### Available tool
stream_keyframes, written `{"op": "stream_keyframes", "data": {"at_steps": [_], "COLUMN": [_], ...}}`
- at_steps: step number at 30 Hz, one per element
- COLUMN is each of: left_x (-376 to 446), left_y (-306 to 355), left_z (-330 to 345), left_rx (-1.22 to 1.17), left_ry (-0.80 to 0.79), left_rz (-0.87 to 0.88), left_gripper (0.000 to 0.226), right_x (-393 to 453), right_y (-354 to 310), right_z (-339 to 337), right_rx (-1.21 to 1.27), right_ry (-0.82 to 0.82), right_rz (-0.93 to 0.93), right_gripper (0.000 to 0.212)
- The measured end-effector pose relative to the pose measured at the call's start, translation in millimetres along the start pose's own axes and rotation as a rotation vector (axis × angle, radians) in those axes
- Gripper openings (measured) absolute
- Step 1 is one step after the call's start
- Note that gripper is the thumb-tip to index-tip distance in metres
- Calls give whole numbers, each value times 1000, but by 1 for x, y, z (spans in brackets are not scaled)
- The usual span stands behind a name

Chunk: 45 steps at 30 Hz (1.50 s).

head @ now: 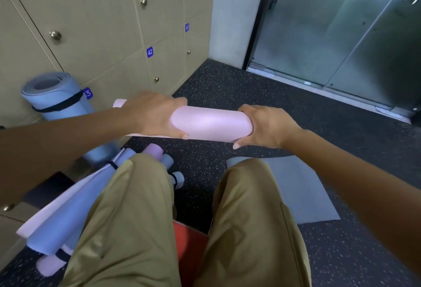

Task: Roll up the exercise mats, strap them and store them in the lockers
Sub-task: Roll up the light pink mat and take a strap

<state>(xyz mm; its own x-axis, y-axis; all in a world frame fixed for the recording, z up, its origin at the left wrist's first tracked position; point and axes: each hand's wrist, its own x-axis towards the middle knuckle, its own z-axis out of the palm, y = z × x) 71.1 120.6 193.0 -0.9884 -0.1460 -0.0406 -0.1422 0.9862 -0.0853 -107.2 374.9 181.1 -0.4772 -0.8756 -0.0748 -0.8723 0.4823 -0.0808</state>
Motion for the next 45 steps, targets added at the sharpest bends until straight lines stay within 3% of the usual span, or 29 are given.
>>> {"op": "stream_keyframes", "data": {"at_steps": [6, 11, 15, 17, 24, 31, 36, 40, 43, 45], "left_x": [-45, -96, -125, -134, -140, -138, -120, -114, -123, -130], "left_y": [32, 59, 76, 81, 83, 84, 77, 76, 89, 106], "left_z": [-46, -27, -9, -2, 23, 24, 21, 22, 27, 34], "left_rx": [-32, -90, -92, -122, -161, -252, -342, -287, -161, -128], "left_ry": [-65, -37, -135, -162, -190, -325, -464, -336, 15, 176], "left_rz": [-55, 1, 15, 41, 148, 110, 56, 118, 303, 349], "left_gripper": [58, 66, 72, 72, 76, 76, 78, 79, 66, 75], "right_x": [-57, -117, -155, -166, -182, -191, -177, -165, -155, -147], "right_y": [-22, -38, -51, -57, -64, -66, -61, -52, -41, -36], "right_z": [-25, -12, 3, 5, 18, 41, 37, 32, 32, 29], "right_rx": [-49, -88, -44, -3, 64, 11, 104, 243, 350, 421], "right_ry": [77, 122, 101, 15, -154, 123, -13, -134, -197, -243], "right_rz": [-5, -84, -114, -89, -62, -121, -73, -38, -38, -32], "right_gripper": [78, 77, 78, 82, 85, 73, 74, 74, 73, 72]}}
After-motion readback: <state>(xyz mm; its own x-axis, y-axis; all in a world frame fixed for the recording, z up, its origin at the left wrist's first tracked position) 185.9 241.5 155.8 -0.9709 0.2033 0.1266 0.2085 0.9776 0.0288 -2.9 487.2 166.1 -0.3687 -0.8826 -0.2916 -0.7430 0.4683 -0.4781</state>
